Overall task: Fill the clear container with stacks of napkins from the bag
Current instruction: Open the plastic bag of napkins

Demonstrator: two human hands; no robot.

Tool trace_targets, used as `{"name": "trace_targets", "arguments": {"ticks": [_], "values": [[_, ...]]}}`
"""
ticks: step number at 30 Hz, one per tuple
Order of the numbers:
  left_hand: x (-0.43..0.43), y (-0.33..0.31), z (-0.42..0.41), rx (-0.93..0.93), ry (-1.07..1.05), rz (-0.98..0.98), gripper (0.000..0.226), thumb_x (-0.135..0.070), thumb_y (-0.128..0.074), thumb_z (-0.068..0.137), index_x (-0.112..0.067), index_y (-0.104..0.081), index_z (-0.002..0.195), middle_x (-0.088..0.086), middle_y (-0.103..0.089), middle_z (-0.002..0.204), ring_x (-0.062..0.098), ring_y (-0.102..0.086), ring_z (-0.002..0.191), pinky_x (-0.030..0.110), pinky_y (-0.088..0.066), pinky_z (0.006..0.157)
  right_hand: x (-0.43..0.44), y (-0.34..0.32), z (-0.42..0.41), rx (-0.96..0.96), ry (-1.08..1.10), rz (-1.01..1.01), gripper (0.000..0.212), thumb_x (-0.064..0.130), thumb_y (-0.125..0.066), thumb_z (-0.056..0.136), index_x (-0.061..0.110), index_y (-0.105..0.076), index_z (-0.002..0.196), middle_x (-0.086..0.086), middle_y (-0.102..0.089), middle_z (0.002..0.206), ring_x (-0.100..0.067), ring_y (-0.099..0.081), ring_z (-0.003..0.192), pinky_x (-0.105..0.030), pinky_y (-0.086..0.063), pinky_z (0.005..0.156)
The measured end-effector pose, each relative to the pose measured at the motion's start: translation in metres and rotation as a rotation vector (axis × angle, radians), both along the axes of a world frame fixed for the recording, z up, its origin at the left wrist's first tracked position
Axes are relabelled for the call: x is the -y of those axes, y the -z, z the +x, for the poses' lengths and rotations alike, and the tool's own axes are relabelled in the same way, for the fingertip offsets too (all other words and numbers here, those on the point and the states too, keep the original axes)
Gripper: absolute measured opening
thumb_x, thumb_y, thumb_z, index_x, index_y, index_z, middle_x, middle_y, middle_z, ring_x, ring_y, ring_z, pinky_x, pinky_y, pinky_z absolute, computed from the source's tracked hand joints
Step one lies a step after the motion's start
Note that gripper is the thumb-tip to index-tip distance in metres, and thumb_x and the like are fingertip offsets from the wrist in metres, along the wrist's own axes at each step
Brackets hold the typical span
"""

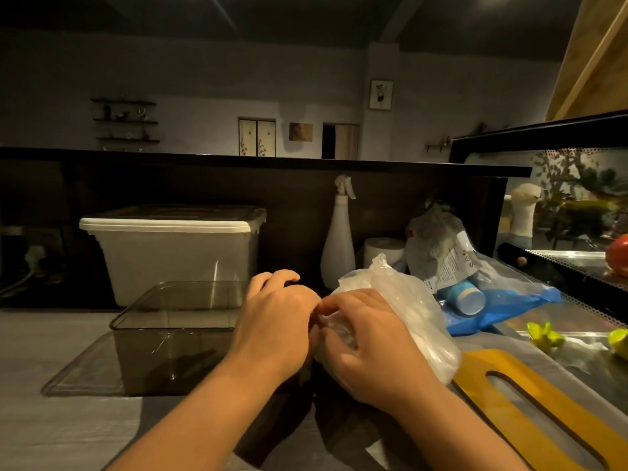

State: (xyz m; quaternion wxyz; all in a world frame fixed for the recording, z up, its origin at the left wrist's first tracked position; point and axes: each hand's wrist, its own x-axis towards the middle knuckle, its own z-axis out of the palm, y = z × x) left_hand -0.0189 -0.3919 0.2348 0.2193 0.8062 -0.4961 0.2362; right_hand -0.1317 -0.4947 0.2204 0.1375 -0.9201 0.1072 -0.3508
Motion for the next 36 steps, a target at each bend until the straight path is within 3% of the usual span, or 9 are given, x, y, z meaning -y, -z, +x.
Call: {"name": "trace_targets", "arguments": {"ticks": [5,9,11,15,19,23,28,33,36], "values": [[-0.002,0.013,-0.007,-0.159,0.281,-0.156,0.031,-0.048,-0.051,0.09,-0.043,-0.051,0.12,-0.013,-0.055,0.108,0.007,-0.053,0.1,0.029,-0.051,0.083,0.001,-0.008,-0.011,0.265,-0.05,-0.071,0.012,0.027,-0.055,0.087,0.027,-0.064,0.095,0.018,-0.06,0.097,-0.003,-0.051,0.099,-0.015,-0.041,0.084],[0.005,0.026,-0.019,-0.27,0.367,-0.081,0.054,-0.06,-0.044,0.093,-0.058,-0.022,0.142,-0.017,-0.03,0.152,0.002,-0.028,0.139,0.035,-0.037,0.113,0.01,-0.014,-0.019,0.428,0.079,-0.171,0.01,0.023,-0.053,0.084,0.024,-0.062,0.09,0.013,-0.056,0.092,-0.006,-0.048,0.093,-0.019,-0.039,0.082],[0.008,0.028,-0.02,-0.205,0.333,-0.05,0.056,-0.057,-0.048,0.095,-0.054,-0.024,0.145,-0.018,-0.025,0.156,0.005,-0.024,0.141,0.038,-0.034,0.115,0.016,-0.013,-0.02,0.425,0.216,-0.17,0.013,0.021,-0.057,0.081,0.024,-0.063,0.092,0.01,-0.058,0.095,-0.008,-0.047,0.097,-0.023,-0.038,0.087],[0.012,0.025,-0.02,-0.009,0.395,-0.204,0.021,-0.029,-0.076,0.084,-0.026,-0.067,0.103,-0.009,-0.066,0.1,0.009,-0.058,0.094,0.037,-0.053,0.081,0.02,-0.013,-0.02,0.234,0.325,-0.004,0.032,0.036,-0.05,0.08,0.03,-0.06,0.109,0.011,-0.055,0.116,-0.011,-0.044,0.115,-0.03,-0.03,0.097],[0.008,0.023,-0.022,0.051,0.405,-0.215,0.011,-0.011,-0.065,0.084,-0.022,-0.063,0.082,-0.006,-0.06,0.08,0.009,-0.054,0.071,0.024,-0.051,0.058,0.022,-0.015,-0.021,0.096,0.344,0.092,0.039,0.045,-0.048,0.084,0.037,-0.052,0.122,0.013,-0.049,0.131,-0.011,-0.039,0.124,-0.034,-0.027,0.104],[0.012,0.017,-0.015,0.133,0.299,-0.182,0.014,-0.008,-0.053,0.083,-0.02,-0.055,0.075,-0.004,-0.05,0.08,0.01,-0.047,0.064,0.025,-0.047,0.049,0.024,-0.012,-0.02,0.002,0.34,0.16,0.041,0.036,-0.059,0.089,0.035,-0.047,0.128,0.01,-0.045,0.136,-0.014,-0.044,0.118,-0.035,-0.043,0.101],[0.022,0.017,-0.004,0.027,0.236,-0.303,0.028,0.006,-0.063,0.083,-0.018,-0.06,0.097,-0.004,-0.054,0.096,0.012,-0.055,0.076,0.023,-0.051,0.059,0.02,-0.006,-0.015,0.0,0.251,0.187,0.053,0.032,-0.062,0.089,0.037,-0.039,0.136,0.014,-0.039,0.138,-0.012,-0.036,0.126,-0.03,-0.036,0.105],[0.011,0.024,0.0,0.114,0.267,-0.095,0.082,-0.019,-0.075,0.074,-0.041,-0.034,0.142,-0.006,-0.037,0.141,0.015,-0.033,0.126,0.032,-0.036,0.101,0.02,-0.006,-0.015,0.045,0.33,0.025,0.031,0.034,-0.062,0.089,0.036,-0.055,0.118,0.014,-0.044,0.123,-0.013,-0.029,0.121,-0.031,-0.029,0.097],[0.007,0.023,0.004,0.16,0.315,-0.125,0.047,-0.028,-0.07,0.073,-0.028,-0.063,0.12,-0.002,-0.055,0.129,0.018,-0.044,0.121,0.047,-0.047,0.097,0.02,-0.007,-0.015,0.032,0.361,-0.013,0.011,0.036,-0.06,0.091,0.037,-0.061,0.102,0.016,-0.048,0.115,-0.012,-0.031,0.119,-0.03,-0.023,0.09]]}}
